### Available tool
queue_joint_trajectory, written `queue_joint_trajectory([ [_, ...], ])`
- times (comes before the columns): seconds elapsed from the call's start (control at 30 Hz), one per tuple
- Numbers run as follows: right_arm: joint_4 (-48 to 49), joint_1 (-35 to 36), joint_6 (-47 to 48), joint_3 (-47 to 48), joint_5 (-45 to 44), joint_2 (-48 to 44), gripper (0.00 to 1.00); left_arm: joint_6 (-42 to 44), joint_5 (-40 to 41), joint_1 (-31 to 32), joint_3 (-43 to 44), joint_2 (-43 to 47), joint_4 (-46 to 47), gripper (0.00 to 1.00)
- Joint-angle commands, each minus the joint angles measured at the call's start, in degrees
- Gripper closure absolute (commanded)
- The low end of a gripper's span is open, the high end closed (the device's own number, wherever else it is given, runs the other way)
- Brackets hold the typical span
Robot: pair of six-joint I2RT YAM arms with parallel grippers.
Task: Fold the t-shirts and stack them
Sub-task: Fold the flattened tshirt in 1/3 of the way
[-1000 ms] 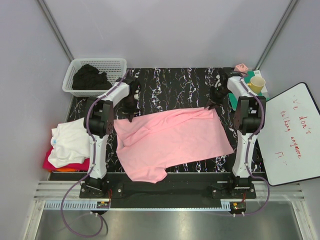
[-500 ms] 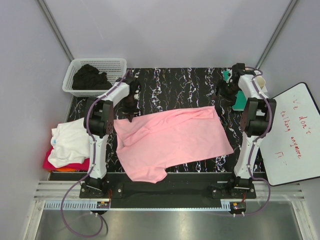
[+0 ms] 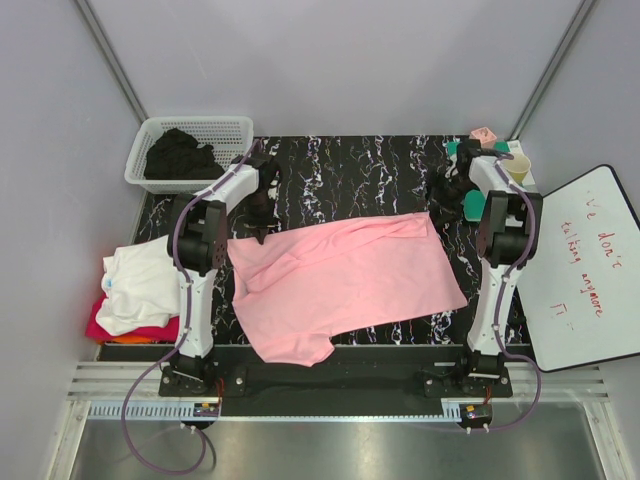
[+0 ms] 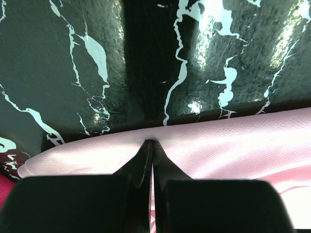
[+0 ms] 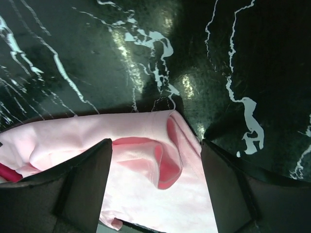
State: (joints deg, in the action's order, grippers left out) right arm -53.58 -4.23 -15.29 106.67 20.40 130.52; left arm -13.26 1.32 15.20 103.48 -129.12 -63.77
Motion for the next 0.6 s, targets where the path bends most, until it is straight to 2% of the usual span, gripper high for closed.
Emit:
queue_joint_trajectory([
  [0.0, 0.50, 0.27, -0.71, -0.06, 2.62, 2.19, 0.21, 0.78, 0.44, -0.52, -0.21, -3.24, -0.13, 1.00],
  [0.03, 0.58, 0.27, -0.79, 0.20, 2.80, 2.63, 0.22, 0.78, 0.44, -0.52, -0.04, -3.33, -0.39, 1.00],
  [0.13, 0.50, 0.27, -0.88, 1.08, 4.03, 3.86, 0.40, 0.69, 0.61, -0.52, -0.21, -3.42, -0.48, 1.00],
  [0.17, 0.58, 0.27, -1.06, 1.86, 4.64, 4.56, 0.56, 0.77, 0.61, -0.52, -0.21, -3.51, -0.39, 1.00],
  [0.27, 0.50, 0.36, -1.32, 4.23, 5.78, 6.49, 0.83, 0.51, 0.61, -0.52, -0.04, -3.68, -0.48, 1.00],
  [0.3, 0.50, 0.36, -1.67, 4.94, 5.79, 6.94, 0.95, 0.43, 0.61, -0.52, 0.05, -3.86, -0.57, 1.00],
  [0.33, 0.50, 0.36, -1.85, 5.82, 5.87, 7.46, 0.99, 0.42, 0.61, -0.52, 0.40, -4.03, -0.48, 1.00],
  [0.57, 0.06, 0.36, -3.43, 17.33, 5.52, 14.66, 1.00, -0.54, 1.14, -0.52, 4.44, -3.07, -1.71, 1.00],
])
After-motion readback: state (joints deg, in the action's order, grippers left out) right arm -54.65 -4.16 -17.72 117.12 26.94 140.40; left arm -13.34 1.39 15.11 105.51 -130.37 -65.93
